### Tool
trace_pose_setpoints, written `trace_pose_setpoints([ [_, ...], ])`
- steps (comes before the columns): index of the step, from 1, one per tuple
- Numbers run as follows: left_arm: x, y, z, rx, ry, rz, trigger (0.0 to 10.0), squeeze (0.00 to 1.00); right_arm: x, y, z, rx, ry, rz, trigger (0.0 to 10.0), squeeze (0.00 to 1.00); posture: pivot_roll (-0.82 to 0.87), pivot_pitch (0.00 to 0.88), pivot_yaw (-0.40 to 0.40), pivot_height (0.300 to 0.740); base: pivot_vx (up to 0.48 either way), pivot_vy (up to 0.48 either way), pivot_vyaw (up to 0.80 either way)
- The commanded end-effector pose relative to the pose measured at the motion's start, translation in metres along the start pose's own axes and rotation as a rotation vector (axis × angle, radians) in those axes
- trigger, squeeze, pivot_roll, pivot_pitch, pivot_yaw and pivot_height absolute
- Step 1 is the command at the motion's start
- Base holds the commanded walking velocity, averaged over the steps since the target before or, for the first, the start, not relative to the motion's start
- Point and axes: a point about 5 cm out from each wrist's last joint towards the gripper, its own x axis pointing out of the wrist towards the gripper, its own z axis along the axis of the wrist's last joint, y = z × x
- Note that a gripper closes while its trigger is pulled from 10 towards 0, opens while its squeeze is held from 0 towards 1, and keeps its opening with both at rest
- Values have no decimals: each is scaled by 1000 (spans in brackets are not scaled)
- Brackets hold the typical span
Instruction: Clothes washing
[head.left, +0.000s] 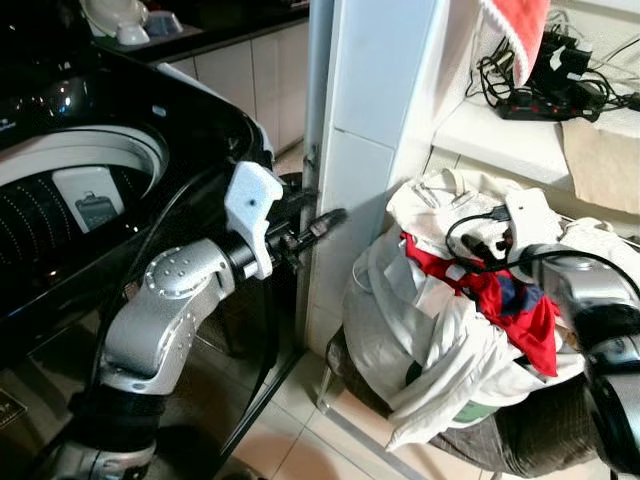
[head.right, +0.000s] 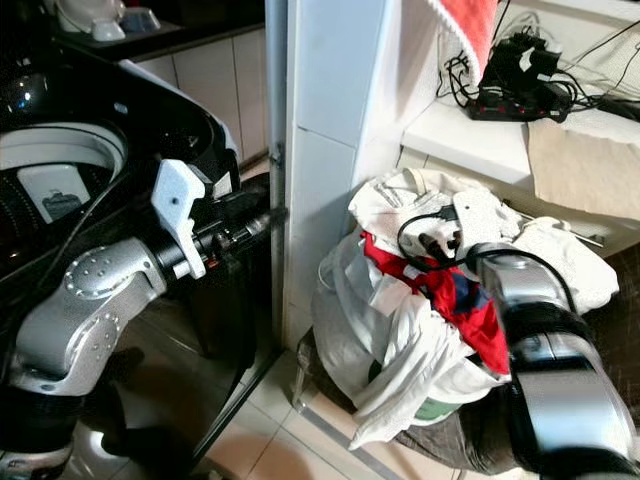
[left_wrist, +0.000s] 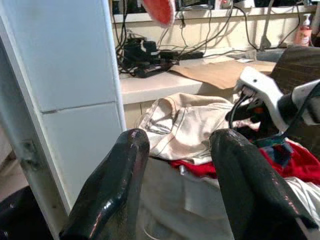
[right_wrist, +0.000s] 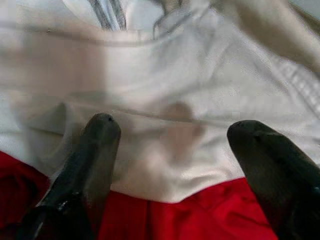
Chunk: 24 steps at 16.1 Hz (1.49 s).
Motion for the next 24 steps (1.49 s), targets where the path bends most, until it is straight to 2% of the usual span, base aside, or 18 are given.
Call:
trace_pose_setpoints([
  [1, -2, -3, -1, 1, 26, -12, 10000, 0, 1, -1, -2, -7, 22, 3, 10000, 0, 16, 0, -41, 740, 0, 0, 0],
  [4, -4, -6, 1, -2, 35, -20, 10000, 0, 3, 6, 1, 29, -22, 95, 10000, 0, 37, 0, -48, 740, 0, 0, 0],
  [7, -4, -10, 4, -12, 31, -32, 10000, 0, 4, 8, -3, 25, -31, 99, 10000, 0, 43, 0, -45, 740, 0, 0, 0],
  [8, -3, -11, 4, -11, 32, -31, 10000, 0, 5, 8, -4, 22, -28, 95, 8627, 0, 47, 0, -42, 740, 0, 0, 0],
  [9, -2, -12, 4, -10, 37, -30, 10000, 0, 5, 9, -9, 31, -15, 96, 0, 0, 51, 0, -40, 740, 0, 0, 0],
  [14, -2, -14, 3, -21, 54, -32, 10000, 0, 6, 13, -17, 8, 38, 137, 0, 0, 54, 0, -44, 740, 0, 0, 0],
  [24, -6, -22, -1, -48, 83, -81, 10000, 0, 6, 12, -20, -13, 39, 121, 0, 0, 63, 0, -51, 740, 0, 0, 0],
])
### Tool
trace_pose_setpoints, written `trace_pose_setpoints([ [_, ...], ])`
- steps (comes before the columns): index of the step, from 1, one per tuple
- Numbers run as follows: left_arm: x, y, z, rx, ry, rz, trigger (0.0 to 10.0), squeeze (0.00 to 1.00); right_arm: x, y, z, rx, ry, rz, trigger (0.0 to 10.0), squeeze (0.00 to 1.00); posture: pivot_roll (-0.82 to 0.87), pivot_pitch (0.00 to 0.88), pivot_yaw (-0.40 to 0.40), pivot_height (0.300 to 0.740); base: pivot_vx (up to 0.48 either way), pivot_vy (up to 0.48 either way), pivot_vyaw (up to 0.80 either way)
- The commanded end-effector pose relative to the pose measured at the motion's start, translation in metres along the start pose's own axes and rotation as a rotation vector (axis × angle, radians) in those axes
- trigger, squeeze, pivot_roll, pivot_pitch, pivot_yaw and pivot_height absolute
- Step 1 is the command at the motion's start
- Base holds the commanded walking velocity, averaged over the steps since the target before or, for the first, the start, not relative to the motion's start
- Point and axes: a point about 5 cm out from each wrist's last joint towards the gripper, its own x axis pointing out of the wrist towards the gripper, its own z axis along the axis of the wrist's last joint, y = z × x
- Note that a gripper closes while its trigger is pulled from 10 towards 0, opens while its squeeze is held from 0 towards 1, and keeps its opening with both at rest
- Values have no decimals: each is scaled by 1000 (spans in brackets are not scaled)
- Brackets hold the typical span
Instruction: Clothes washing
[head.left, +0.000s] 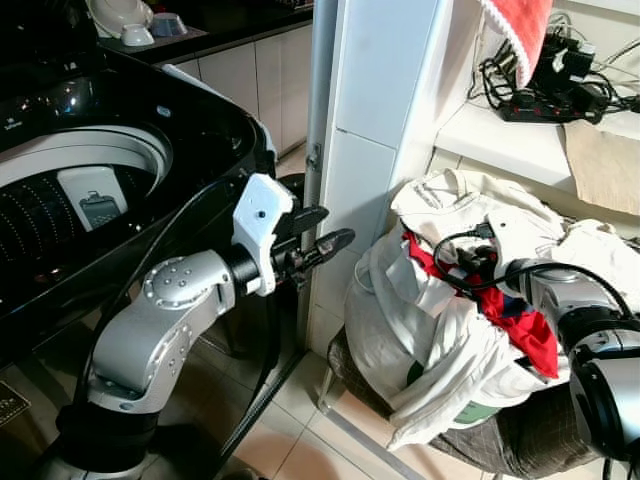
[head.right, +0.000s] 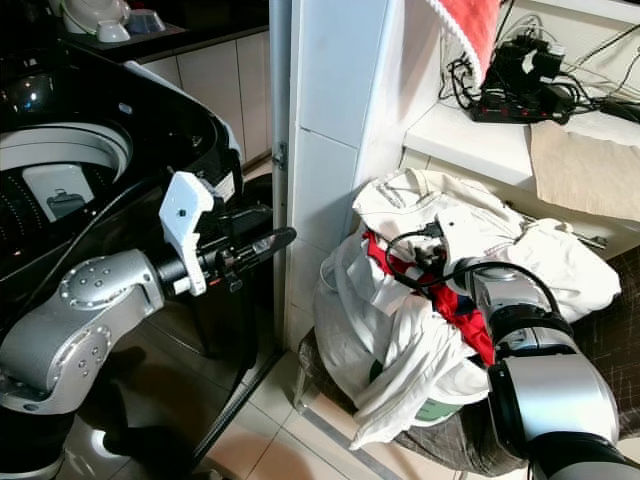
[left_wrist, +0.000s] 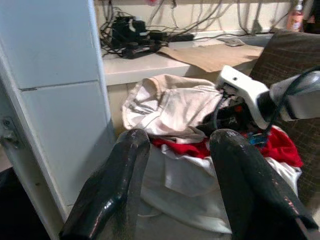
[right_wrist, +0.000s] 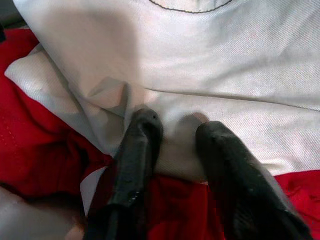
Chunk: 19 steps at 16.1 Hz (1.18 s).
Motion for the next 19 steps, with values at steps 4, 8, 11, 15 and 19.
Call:
trace_pose_setpoints([
  [4, -2, -9, -5, -1, 27, -63, 10000, 0, -3, -7, -4, 4, 8, -39, 0, 0, 59, 0, -48, 740, 0, 0, 0],
  [8, -2, -7, -5, -4, 30, -52, 10000, 0, -8, -17, 2, 1, -22, -68, 0, 0, 56, 0, -47, 740, 0, 0, 0],
  [11, -1, -1, -2, -5, 6, -10, 10000, 0, -15, -30, 20, -18, -87, -97, 0, 0, 56, 0, -47, 740, 0, 0, 0],
  [15, -3, -1, -4, -3, 0, 16, 10000, 0, -29, -43, 51, -55, -158, -22, 0, 0, 36, 0, -56, 740, 0, 0, 0],
  [19, -9, -10, -4, -7, -6, -38, 10000, 0, -45, -57, 59, -109, -111, 9, 10000, 1000, 21, 0, -54, 740, 0, 0, 0],
])
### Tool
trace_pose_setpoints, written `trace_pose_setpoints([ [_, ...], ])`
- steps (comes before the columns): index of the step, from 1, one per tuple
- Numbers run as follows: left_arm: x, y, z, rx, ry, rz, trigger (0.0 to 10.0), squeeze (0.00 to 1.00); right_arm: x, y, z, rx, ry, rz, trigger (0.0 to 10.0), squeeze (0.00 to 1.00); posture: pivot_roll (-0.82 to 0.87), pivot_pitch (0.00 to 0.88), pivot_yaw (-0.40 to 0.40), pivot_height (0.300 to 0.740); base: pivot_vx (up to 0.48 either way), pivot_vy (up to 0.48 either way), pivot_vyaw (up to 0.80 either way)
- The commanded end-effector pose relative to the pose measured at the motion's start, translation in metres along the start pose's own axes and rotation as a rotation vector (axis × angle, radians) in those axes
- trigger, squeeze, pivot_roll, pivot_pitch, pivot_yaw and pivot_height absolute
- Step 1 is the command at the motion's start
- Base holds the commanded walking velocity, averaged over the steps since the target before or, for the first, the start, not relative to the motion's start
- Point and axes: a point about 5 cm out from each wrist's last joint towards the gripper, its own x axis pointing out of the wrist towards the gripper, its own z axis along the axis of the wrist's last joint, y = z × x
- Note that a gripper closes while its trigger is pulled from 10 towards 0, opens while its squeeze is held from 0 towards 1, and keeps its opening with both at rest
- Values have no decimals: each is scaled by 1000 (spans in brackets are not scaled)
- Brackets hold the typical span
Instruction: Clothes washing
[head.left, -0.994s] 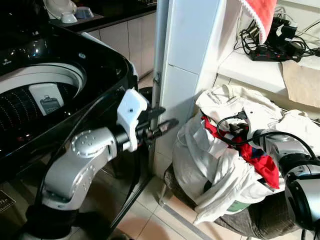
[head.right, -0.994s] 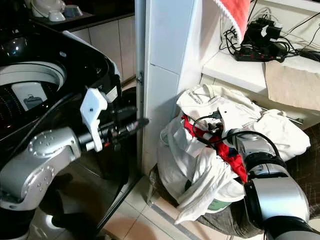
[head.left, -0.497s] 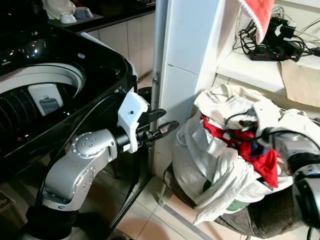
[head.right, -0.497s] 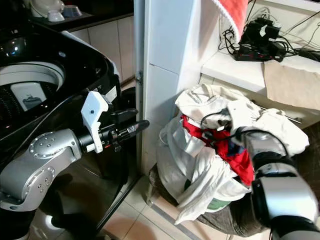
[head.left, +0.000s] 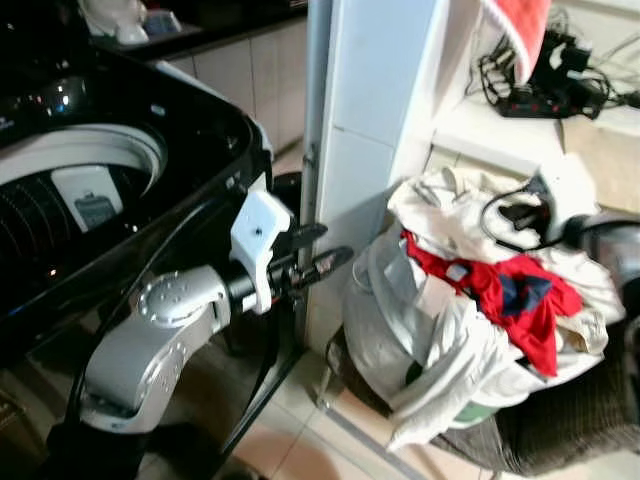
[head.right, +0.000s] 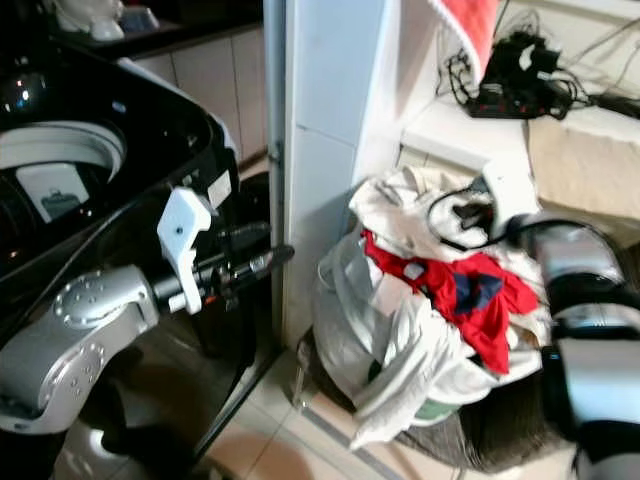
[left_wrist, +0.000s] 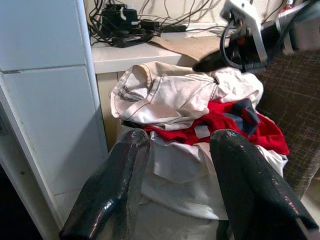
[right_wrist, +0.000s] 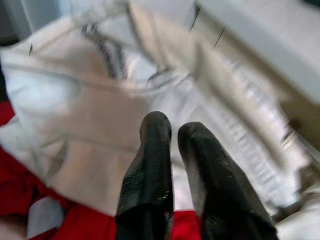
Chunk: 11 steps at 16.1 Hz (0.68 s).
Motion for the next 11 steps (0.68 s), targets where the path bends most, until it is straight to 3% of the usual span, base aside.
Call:
trace_pose_setpoints([
  [1, -1, -5, 6, 19, -25, -31, 10000, 0, -7, -4, 1, -32, 25, 6, 10000, 1000, 16, 0, -53, 740, 0, 0, 0],
  [4, 0, -8, 6, 16, -22, -60, 10000, 0, -27, 2, 3, -88, 68, 90, 10000, 1000, 5, 0, -51, 740, 0, 0, 0],
  [7, -1, -16, 4, 13, -7, -130, 10000, 0, -49, 4, -10, -174, 166, 146, 10000, 1000, -4, 0, -48, 740, 0, 0, 0],
  [11, -2, -19, 1, 10, 15, -157, 10000, 0, -63, 1, -28, -173, 262, 104, 10000, 1000, -7, 0, -46, 740, 0, 0, 0],
])
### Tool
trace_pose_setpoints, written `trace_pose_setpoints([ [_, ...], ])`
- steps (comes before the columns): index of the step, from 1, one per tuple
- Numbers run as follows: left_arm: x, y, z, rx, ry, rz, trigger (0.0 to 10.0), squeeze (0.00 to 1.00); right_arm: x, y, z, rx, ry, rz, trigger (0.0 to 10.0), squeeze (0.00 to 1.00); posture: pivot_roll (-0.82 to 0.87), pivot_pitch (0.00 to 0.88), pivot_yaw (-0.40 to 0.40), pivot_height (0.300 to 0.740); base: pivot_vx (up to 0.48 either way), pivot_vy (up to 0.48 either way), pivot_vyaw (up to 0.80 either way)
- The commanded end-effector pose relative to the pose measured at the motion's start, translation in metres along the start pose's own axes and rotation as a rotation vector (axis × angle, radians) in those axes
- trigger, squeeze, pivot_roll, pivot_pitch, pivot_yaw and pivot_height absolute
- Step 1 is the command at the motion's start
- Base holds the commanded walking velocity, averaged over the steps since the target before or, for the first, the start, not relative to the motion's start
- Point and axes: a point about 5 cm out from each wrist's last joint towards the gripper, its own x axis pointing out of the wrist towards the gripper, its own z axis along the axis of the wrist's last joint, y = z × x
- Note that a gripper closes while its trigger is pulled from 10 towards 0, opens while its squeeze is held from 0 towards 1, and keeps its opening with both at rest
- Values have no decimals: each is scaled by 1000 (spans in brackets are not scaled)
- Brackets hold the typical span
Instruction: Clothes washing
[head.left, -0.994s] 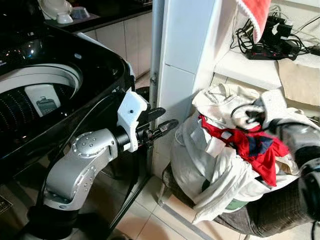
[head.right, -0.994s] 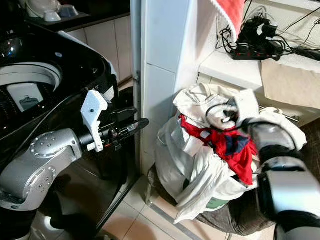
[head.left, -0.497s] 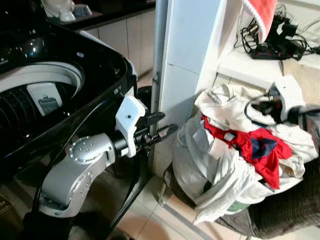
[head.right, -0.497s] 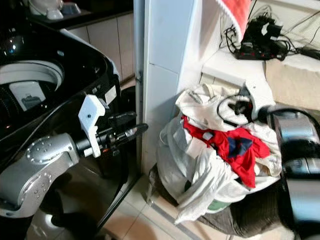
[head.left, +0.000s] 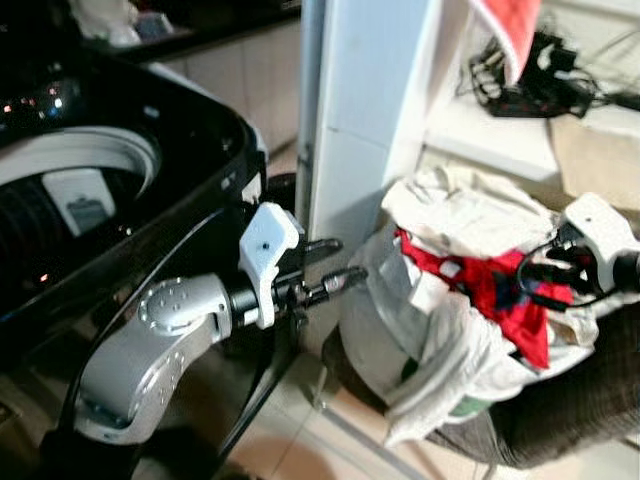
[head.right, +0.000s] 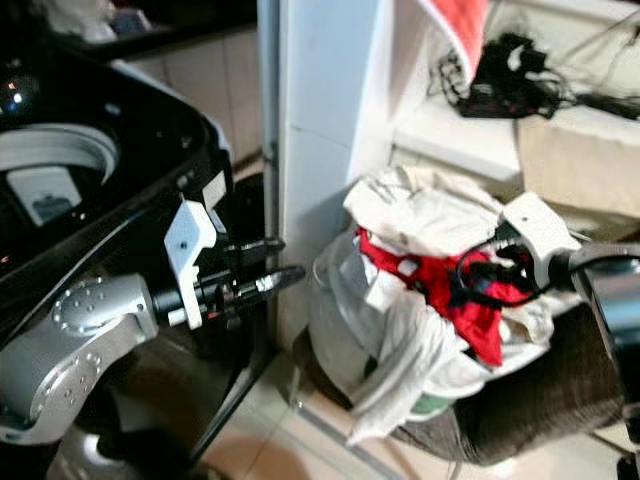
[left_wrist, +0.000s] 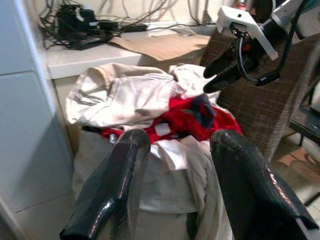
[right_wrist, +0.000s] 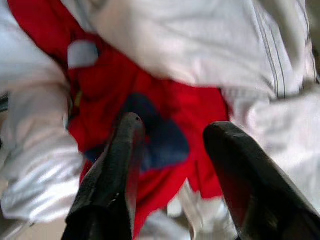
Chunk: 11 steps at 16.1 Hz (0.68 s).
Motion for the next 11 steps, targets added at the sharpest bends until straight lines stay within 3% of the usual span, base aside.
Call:
trace_pose_setpoints([
  [1, 1, -6, 1, -3, 5, -42, 10000, 0, -5, -4, 2, -10, 4, -29, 10000, 1000, -7, 0, -46, 740, 0, 0, 0],
  [3, 1, -8, 1, -4, 14, -63, 10000, 0, 2, -6, -2, 25, 5, -82, 10000, 1000, -7, 0, -44, 740, 0, 0, 0],
  [4, 2, -9, 1, -3, 14, -70, 10000, 0, 8, -5, -5, 74, -11, -82, 10000, 447, -7, 0, -43, 740, 0, 0, 0],
  [5, 3, -10, 1, -2, 13, -74, 10000, 0, 16, -3, -6, 93, -47, -75, 10000, 0, -7, 0, -43, 740, 0, 0, 0],
  [7, 5, -9, 1, -8, 2, -57, 10000, 0, 30, 0, -9, 192, -96, -67, 10000, 0, -3, 0, -40, 740, 0, 0, 0],
  [9, 8, -6, 1, -18, -24, 3, 10000, 0, 38, 0, -10, 205, -141, -112, 10000, 0, 14, 0, -43, 740, 0, 0, 0],
  [10, 12, 1, -1, -18, -33, 122, 10000, 0, 38, -4, -3, 174, -178, -198, 10000, 0, 14, 0, -43, 740, 0, 0, 0],
  [11, 12, 8, -1, -24, -49, 247, 10000, 0, 31, -4, 19, 173, -325, -290, 10000, 0, 18, 0, -60, 740, 0, 0, 0],
])
